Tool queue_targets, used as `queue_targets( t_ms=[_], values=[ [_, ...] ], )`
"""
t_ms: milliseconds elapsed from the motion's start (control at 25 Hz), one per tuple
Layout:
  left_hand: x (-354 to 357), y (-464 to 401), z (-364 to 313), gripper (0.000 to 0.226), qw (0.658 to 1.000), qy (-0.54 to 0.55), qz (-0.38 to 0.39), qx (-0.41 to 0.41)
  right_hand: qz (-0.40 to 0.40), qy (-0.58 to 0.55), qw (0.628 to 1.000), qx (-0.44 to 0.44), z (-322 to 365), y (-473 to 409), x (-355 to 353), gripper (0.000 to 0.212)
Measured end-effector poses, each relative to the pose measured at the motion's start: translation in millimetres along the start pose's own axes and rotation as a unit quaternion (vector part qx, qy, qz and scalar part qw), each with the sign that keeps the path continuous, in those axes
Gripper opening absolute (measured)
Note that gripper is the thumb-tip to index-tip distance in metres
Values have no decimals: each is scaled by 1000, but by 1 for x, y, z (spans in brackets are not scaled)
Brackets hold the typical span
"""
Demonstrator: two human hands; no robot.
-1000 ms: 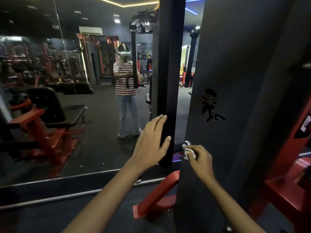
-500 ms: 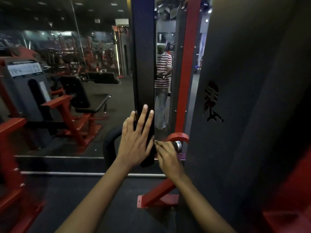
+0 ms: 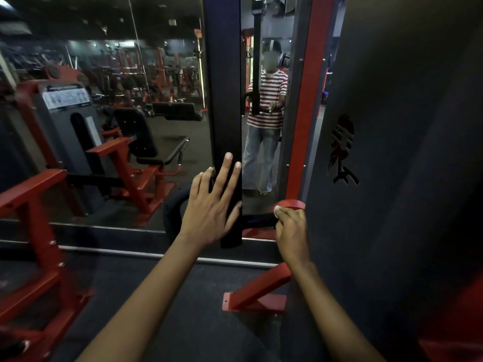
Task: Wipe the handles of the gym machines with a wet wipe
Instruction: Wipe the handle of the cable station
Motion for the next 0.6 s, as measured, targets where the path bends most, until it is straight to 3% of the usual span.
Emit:
queue_targets(
  t_ms=[240,400,520,600],
  values=[
    [4,1,0,73,1000,-1,-2,-8,34,-75,995,-59,67,9,32,36],
    [4,1,2,73,1000,-4,-1,-2,60,-72,990,-102,62,1,25,31],
    [4,1,3,73,1000,-6,2,0,97,-61,992,-49,43,-24,8,30],
    [4,2,3,73,1000,-7,4,0,202,-66,977,-9,37,-47,12,25]
  ],
)
Point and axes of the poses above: each hand's wrist, its own y-axis away from the middle knuckle, its own x-axis out of the palm, z = x × y, the point moved 6 cm from there along -y, towards the middle knuckle, and after that the axes turned 14 degrees about z, right-handed, at the moved point
